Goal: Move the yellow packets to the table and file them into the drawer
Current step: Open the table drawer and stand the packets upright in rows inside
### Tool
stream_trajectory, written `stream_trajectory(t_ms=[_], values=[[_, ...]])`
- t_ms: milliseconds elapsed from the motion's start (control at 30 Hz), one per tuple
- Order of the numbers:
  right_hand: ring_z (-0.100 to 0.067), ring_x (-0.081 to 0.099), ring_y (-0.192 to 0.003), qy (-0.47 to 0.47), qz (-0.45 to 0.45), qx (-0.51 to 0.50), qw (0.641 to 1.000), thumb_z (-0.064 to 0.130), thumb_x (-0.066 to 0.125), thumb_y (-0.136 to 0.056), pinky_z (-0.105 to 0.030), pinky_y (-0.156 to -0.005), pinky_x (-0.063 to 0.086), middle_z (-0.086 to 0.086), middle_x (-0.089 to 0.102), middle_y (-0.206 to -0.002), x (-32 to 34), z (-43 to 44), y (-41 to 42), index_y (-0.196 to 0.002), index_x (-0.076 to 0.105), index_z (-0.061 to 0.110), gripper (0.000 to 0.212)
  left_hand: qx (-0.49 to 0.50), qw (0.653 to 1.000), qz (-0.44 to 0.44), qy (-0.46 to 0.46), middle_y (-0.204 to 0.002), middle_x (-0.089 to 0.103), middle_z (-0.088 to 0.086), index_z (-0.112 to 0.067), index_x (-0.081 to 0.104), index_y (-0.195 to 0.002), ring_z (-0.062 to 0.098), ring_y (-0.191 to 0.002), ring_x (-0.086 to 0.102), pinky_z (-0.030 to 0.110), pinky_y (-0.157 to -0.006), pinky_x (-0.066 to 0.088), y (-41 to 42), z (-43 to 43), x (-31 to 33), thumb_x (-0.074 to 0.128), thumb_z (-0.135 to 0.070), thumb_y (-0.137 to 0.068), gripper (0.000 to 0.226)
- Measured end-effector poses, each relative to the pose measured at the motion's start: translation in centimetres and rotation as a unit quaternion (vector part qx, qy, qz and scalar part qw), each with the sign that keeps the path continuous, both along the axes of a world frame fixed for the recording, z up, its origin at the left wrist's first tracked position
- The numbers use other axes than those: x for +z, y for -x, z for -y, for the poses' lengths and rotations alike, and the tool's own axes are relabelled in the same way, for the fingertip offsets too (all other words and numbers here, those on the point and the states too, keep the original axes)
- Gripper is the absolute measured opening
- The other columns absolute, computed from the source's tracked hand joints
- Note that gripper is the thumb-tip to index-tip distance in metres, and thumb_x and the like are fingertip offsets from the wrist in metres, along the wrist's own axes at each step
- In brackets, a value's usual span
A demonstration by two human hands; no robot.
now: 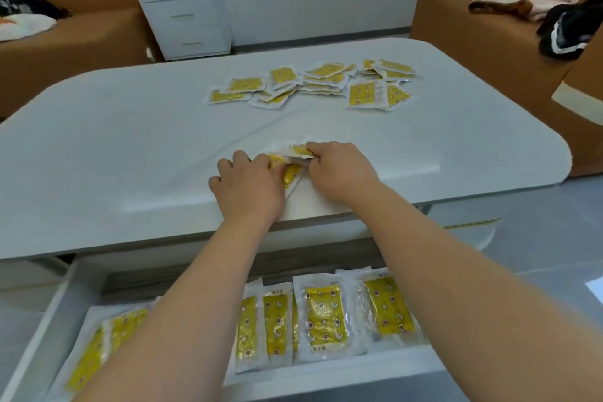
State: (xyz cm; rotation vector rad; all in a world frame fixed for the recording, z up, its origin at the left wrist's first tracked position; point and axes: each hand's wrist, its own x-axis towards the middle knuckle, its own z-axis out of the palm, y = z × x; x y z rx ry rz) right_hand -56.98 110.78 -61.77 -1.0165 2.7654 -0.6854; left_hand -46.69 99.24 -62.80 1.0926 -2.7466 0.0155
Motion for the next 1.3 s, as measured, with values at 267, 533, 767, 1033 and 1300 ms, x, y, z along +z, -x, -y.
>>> stream_trajectory(t_ms=[267, 533, 767, 1033, 1300], values=[[-0.029, 0.054, -0.081, 0.111, -0.191, -0.073, 0.973, 0.030, 0.045, -0.105, -0.036, -0.064, 0.037, 0.003, 0.055, -0.075, 2.7, 0.2, -2.8, -0.095, 0.067, 0.029, 0.024, -0.094, 0.995, -0.013, -0.037, -0.102, 0.063, 0.010, -0.016, 0.062, -0.102, 0.029, -0.082, 0.053, 0.032, -0.059, 0.036, -2.0, 3.0, 3.2, 0.047, -0.011, -0.095, 0.017], [-0.010, 0.065, -0.078, 0.260, 0.038, -0.101, 0.960, 0.035, 0.062, -0.099, -0.034, -0.077, 0.055, 0.015, 0.074, -0.093, 3.1, -4.0, -11.3, -0.094, 0.077, 0.030, 0.016, -0.059, 0.947, -0.204, -0.240, -0.067, 0.067, 0.002, -0.019, 0.072, -0.078, 0.021, -0.062, 0.063, 0.034, -0.047, 0.051, -13.1, -1.3, 6.8, 0.060, -0.014, -0.086, 0.015], [-0.009, 0.069, -0.048, 0.135, 0.142, 0.027, 0.980, 0.019, 0.065, -0.096, -0.019, -0.052, 0.057, 0.017, 0.072, -0.088, 4.0, -3.9, -14.8, -0.093, 0.074, 0.031, 0.016, -0.011, 0.965, 0.057, -0.254, -0.066, 0.067, 0.005, -0.014, 0.073, -0.075, 0.022, -0.059, 0.061, 0.026, -0.050, 0.046, -15.8, 1.6, 6.3, 0.061, -0.022, -0.083, 0.017], [0.012, 0.061, -0.059, -0.070, 0.137, 0.154, 0.976, 0.006, 0.061, -0.087, -0.008, -0.050, 0.043, 0.015, 0.074, -0.082, 1.5, -1.6, -15.2, -0.085, 0.080, 0.032, 0.032, -0.009, 0.939, 0.242, -0.243, -0.071, 0.054, 0.004, -0.012, 0.057, -0.073, 0.019, -0.062, 0.050, 0.026, -0.052, 0.037, -15.6, 3.4, 2.9, 0.058, -0.013, -0.088, 0.015], [-0.018, 0.069, -0.071, -0.197, 0.161, 0.141, 0.957, 0.019, 0.059, -0.089, -0.036, -0.065, 0.062, -0.002, 0.076, -0.082, -1.8, -0.6, -14.6, -0.085, 0.079, 0.015, 0.022, -0.072, 0.893, 0.383, -0.223, -0.144, 0.054, 0.003, -0.024, 0.048, -0.147, 0.028, -0.126, 0.055, 0.044, -0.105, 0.048, -13.9, 0.8, -1.4, 0.048, -0.012, -0.089, 0.059]])
